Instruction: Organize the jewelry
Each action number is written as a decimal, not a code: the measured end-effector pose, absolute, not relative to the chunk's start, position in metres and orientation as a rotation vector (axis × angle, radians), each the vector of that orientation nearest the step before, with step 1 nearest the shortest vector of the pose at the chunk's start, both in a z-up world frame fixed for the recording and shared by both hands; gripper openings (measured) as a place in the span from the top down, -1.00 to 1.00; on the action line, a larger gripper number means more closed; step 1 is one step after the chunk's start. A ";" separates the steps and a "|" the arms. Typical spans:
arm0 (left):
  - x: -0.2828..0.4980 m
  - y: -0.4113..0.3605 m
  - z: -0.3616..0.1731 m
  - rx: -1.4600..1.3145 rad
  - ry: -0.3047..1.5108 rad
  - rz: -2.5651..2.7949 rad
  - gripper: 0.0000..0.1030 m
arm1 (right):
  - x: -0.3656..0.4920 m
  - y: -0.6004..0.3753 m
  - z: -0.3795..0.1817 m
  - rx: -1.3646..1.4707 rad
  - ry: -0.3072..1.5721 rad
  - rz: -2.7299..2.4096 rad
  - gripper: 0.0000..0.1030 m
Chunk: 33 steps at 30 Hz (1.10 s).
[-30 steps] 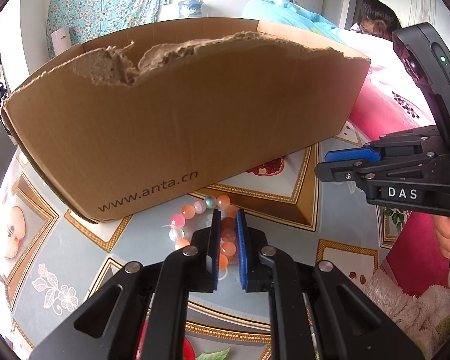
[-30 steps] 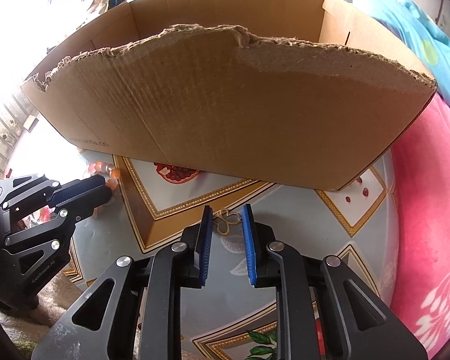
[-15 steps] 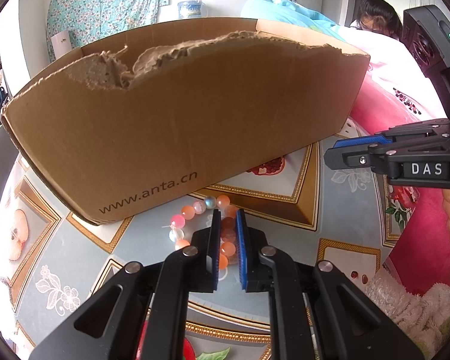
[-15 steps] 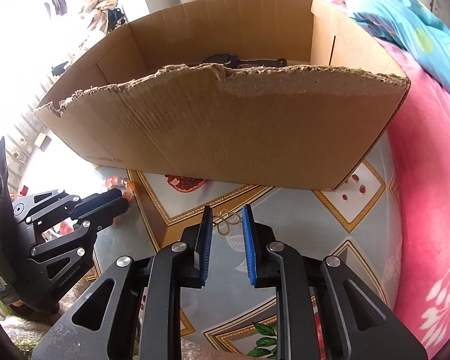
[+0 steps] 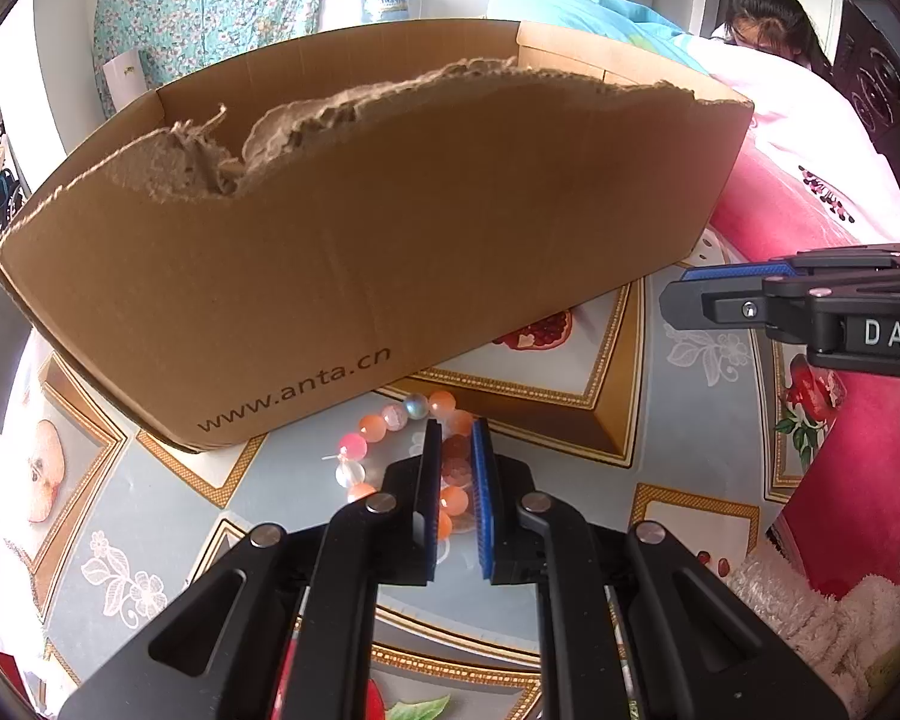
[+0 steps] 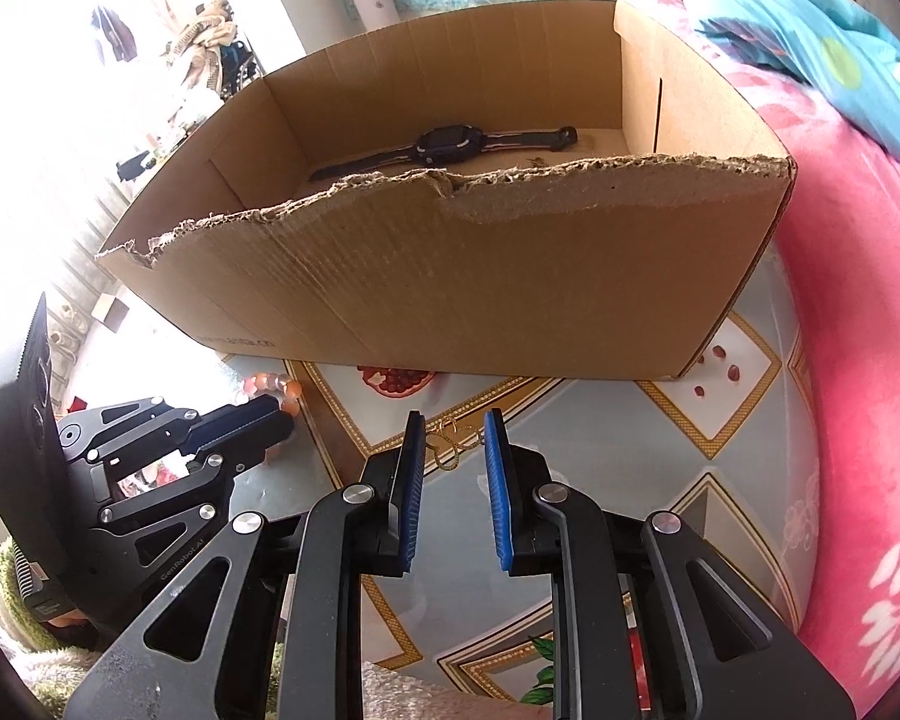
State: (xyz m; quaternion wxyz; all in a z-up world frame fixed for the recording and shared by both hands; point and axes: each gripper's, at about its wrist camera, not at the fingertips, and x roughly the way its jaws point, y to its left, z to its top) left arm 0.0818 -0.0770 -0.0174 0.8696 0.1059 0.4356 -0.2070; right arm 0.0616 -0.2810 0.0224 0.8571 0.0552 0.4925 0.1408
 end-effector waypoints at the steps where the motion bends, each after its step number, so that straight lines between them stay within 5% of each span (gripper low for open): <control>1: 0.082 -0.077 -0.017 0.222 0.912 -0.431 0.82 | 0.061 -0.281 0.023 0.116 1.034 0.297 0.66; 33: 0.057 -0.042 0.045 0.123 0.744 -0.457 0.83 | 0.043 -0.277 0.063 0.233 0.906 0.386 0.66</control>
